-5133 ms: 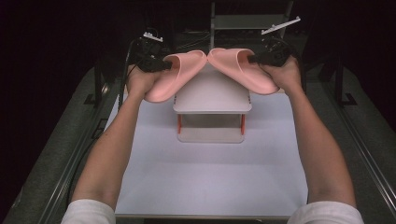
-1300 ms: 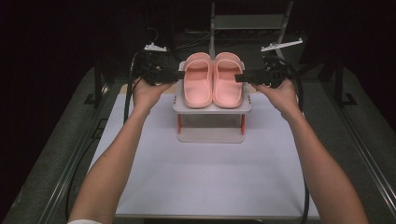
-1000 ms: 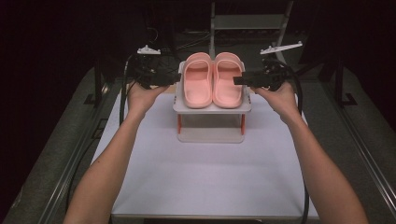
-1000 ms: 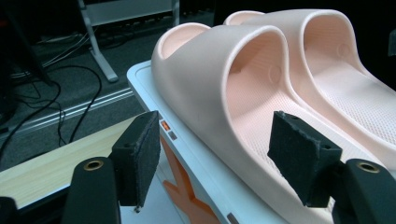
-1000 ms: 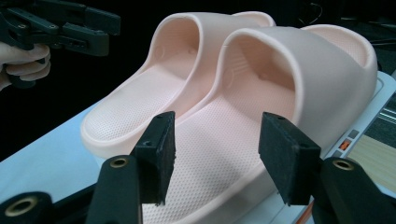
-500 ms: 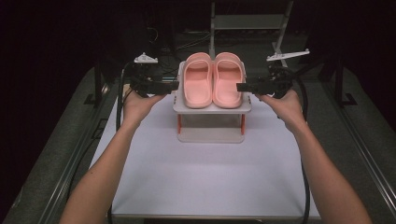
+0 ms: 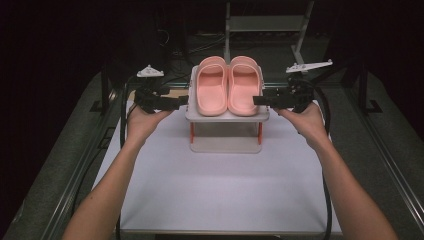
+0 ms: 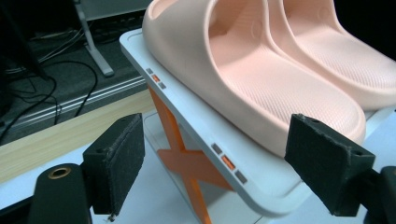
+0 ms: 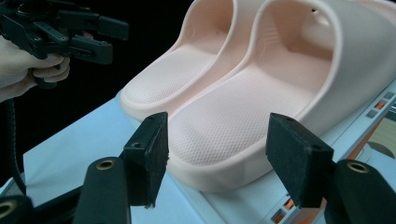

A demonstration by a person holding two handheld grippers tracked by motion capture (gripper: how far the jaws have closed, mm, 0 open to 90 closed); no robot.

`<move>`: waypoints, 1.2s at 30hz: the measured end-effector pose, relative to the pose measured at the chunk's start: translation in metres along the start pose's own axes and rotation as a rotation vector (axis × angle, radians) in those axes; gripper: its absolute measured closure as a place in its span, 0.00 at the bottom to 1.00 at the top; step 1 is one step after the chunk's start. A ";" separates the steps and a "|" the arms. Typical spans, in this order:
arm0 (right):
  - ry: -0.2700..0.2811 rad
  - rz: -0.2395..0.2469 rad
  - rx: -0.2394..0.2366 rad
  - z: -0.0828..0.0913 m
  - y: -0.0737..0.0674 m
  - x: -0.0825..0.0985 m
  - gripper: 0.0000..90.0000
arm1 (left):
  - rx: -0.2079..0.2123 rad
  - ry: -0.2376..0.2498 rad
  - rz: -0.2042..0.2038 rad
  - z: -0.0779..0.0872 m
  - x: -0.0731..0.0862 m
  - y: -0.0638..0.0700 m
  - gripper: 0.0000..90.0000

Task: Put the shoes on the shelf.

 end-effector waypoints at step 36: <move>0.015 -0.031 -0.064 0.005 -0.023 0.053 0.39 | -0.023 0.021 0.012 0.027 0.060 0.004 0.17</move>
Point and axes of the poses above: each handheld gripper's, and its own axes: z roughly backward along the jaws, x roughly out of its underside, y roughly to its right, the point moved 9 cm from there along -z, roughly forward along the jaws, and after that the axes turned 7 degrees about -x, right-handed, at the moved point
